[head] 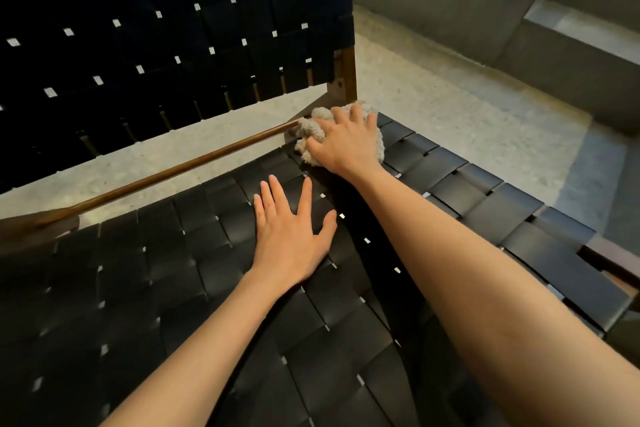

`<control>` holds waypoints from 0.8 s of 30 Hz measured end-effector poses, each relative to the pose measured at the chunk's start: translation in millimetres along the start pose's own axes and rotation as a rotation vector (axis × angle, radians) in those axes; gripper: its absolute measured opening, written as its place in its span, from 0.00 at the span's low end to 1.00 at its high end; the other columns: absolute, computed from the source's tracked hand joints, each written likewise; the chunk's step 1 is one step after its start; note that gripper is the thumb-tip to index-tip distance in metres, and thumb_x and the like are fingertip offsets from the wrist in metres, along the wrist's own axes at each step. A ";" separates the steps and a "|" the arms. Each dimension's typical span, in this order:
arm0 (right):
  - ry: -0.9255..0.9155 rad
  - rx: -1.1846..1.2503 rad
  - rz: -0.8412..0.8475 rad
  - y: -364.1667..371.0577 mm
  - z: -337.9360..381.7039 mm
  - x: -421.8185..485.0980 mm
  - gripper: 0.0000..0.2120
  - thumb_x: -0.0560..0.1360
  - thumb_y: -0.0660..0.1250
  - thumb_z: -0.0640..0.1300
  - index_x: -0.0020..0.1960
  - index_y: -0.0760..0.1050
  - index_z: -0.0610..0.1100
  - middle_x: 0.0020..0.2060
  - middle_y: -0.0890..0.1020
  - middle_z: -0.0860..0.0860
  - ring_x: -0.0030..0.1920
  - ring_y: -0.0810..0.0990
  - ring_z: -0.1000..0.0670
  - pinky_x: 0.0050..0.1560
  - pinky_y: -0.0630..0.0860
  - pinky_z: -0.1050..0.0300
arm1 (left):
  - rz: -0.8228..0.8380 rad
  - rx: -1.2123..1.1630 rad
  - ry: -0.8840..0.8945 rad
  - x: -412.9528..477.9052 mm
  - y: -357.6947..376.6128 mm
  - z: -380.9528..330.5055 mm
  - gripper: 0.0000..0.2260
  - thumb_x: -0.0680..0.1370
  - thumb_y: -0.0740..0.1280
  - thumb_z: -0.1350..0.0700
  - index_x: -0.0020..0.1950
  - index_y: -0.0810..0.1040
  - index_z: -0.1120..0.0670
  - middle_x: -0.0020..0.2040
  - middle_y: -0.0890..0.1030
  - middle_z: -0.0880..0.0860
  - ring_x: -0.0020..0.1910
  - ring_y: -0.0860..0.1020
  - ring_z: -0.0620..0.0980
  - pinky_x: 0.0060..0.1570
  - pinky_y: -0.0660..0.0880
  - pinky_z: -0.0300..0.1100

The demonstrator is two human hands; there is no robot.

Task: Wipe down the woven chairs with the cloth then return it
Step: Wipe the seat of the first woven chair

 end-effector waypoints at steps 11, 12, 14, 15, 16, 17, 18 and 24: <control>0.163 -0.015 0.042 -29.7 -47.6 -37.5 0.25 0.76 0.53 0.61 0.71 0.65 0.58 0.68 0.69 0.47 0.69 0.59 0.39 0.65 0.57 0.41 | -0.008 0.024 0.014 -6.3 -6.3 -2.3 0.30 0.79 0.42 0.37 0.77 0.39 0.49 0.75 0.38 0.65 0.75 0.37 0.61 0.73 0.38 0.53; 0.176 -0.023 0.056 -34.4 -52.7 -47.2 0.25 0.75 0.53 0.61 0.72 0.64 0.59 0.68 0.69 0.47 0.69 0.59 0.39 0.65 0.57 0.41 | 0.000 0.032 0.007 -8.4 -7.4 -3.8 0.30 0.79 0.41 0.37 0.77 0.39 0.49 0.76 0.39 0.65 0.75 0.37 0.62 0.73 0.38 0.53; 0.202 -0.045 0.078 -44.0 -63.0 -69.3 0.26 0.75 0.52 0.63 0.72 0.63 0.59 0.68 0.68 0.47 0.68 0.59 0.39 0.64 0.58 0.41 | 0.029 0.032 -0.011 -14.6 -8.8 -9.1 0.29 0.80 0.41 0.38 0.77 0.39 0.48 0.76 0.38 0.65 0.75 0.38 0.62 0.73 0.38 0.54; 0.218 -0.055 0.080 -48.9 -68.0 -81.6 0.26 0.75 0.52 0.63 0.72 0.63 0.60 0.67 0.68 0.47 0.68 0.60 0.39 0.63 0.58 0.42 | 0.047 0.025 -0.017 -19.4 -9.0 -13.1 0.28 0.80 0.41 0.38 0.77 0.39 0.47 0.76 0.38 0.64 0.75 0.37 0.61 0.72 0.37 0.54; 0.235 -0.062 0.075 -54.1 -72.7 -94.2 0.26 0.75 0.53 0.63 0.72 0.63 0.60 0.67 0.68 0.48 0.67 0.61 0.39 0.62 0.59 0.42 | 0.064 0.013 -0.019 -25.2 -9.0 -18.2 0.29 0.80 0.41 0.38 0.77 0.39 0.47 0.76 0.38 0.64 0.75 0.37 0.61 0.72 0.37 0.54; 0.252 -0.066 0.068 -59.0 -77.1 -106.9 0.26 0.75 0.53 0.63 0.71 0.63 0.60 0.67 0.68 0.48 0.67 0.61 0.39 0.62 0.59 0.42 | 0.079 -0.001 -0.018 -31.7 -8.8 -23.9 0.29 0.80 0.41 0.37 0.77 0.39 0.47 0.76 0.39 0.63 0.75 0.37 0.61 0.72 0.36 0.54; 0.269 -0.066 0.061 -63.7 -81.4 -119.9 0.26 0.74 0.54 0.63 0.71 0.64 0.61 0.67 0.68 0.48 0.67 0.61 0.39 0.62 0.59 0.43 | 0.092 -0.015 -0.013 -38.5 -8.5 -30.3 0.29 0.80 0.41 0.37 0.77 0.40 0.47 0.76 0.39 0.63 0.75 0.37 0.61 0.72 0.36 0.54; 0.367 -0.078 -0.002 -89.1 -118.5 -198.9 0.26 0.73 0.55 0.65 0.70 0.65 0.63 0.67 0.69 0.50 0.66 0.63 0.40 0.60 0.61 0.45 | 0.174 -0.083 0.070 -74.0 -10.0 -63.8 0.29 0.79 0.41 0.36 0.77 0.41 0.45 0.77 0.39 0.59 0.75 0.37 0.60 0.72 0.36 0.54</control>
Point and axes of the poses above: each hand's wrist, its own x-axis towards the middle knuckle, its own y-axis out of the palm, z = x × y, the point moved 1 cm from there along x, towards the middle knuckle
